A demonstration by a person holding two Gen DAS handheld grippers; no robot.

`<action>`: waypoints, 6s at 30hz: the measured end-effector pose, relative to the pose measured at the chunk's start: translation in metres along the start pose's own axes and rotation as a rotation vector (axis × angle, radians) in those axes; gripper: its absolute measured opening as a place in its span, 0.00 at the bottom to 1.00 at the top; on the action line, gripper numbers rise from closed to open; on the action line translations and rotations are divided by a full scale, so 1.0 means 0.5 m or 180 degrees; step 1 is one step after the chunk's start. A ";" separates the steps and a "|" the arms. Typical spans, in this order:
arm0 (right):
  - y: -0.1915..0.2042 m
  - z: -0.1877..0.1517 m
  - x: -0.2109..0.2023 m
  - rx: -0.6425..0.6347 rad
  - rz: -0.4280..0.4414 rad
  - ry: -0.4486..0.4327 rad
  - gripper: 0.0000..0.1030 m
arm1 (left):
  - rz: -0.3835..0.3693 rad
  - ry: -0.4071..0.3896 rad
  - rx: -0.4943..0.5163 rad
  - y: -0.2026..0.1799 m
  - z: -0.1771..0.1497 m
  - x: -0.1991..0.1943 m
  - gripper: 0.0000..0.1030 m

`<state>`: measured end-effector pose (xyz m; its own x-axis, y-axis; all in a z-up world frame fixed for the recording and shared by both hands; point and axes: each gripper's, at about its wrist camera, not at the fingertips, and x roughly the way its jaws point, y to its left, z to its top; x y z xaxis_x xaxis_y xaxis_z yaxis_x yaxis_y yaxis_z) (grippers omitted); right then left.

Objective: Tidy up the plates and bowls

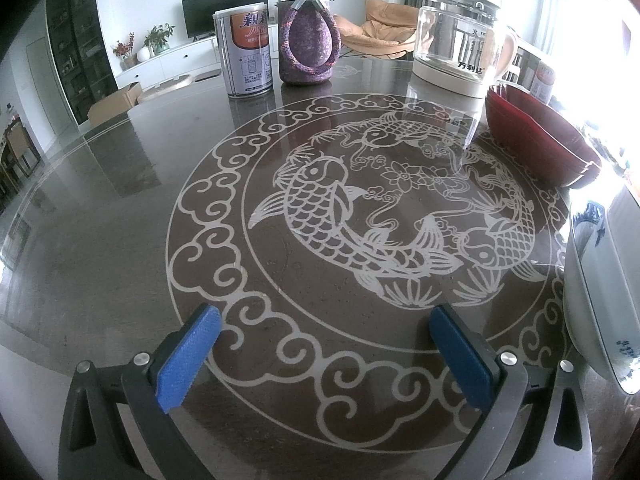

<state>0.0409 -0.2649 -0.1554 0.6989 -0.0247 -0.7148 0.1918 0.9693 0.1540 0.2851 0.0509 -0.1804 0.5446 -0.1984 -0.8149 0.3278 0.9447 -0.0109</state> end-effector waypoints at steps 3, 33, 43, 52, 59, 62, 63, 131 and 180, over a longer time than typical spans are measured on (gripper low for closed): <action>0.000 0.000 0.000 0.0003 0.0006 -0.0002 0.77 | 0.0000 0.0000 0.0000 0.000 0.000 0.000 1.00; 0.005 -0.001 0.001 -0.0079 -0.0058 -0.0020 0.77 | 0.0000 -0.0001 0.0001 0.000 0.000 0.000 1.00; 0.009 -0.001 0.002 -0.0095 -0.0066 -0.0024 0.78 | 0.0000 -0.0001 0.0001 0.000 0.000 0.000 1.00; 0.011 -0.002 0.003 -0.0102 -0.0059 -0.0023 0.78 | -0.0004 -0.0009 0.0007 0.000 0.000 0.000 1.00; 0.009 -0.004 0.003 -0.0092 -0.0036 -0.0031 0.78 | -0.0004 -0.0009 0.0007 0.000 0.000 0.000 1.00; 0.013 -0.005 0.006 -0.0130 -0.0034 -0.0028 0.82 | -0.0004 -0.0009 0.0007 0.000 0.000 0.000 1.00; 0.016 -0.005 0.007 -0.0157 -0.0052 -0.0019 0.83 | -0.0004 -0.0009 0.0007 0.000 0.000 0.000 1.00; 0.043 0.159 0.156 0.0967 0.1227 0.0625 0.09 | -0.1605 -0.0163 -0.0882 -0.135 -0.035 -0.081 0.07; -0.125 0.500 0.239 0.0712 0.0570 -0.0168 0.58 | -0.0895 -0.0366 -0.0228 -0.286 0.338 0.059 0.08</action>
<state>0.2845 -0.3896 -0.0801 0.7691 0.1236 -0.6271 0.2052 0.8814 0.4254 0.3847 -0.1340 -0.1052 0.5254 -0.4790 -0.7032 0.4250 0.8637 -0.2708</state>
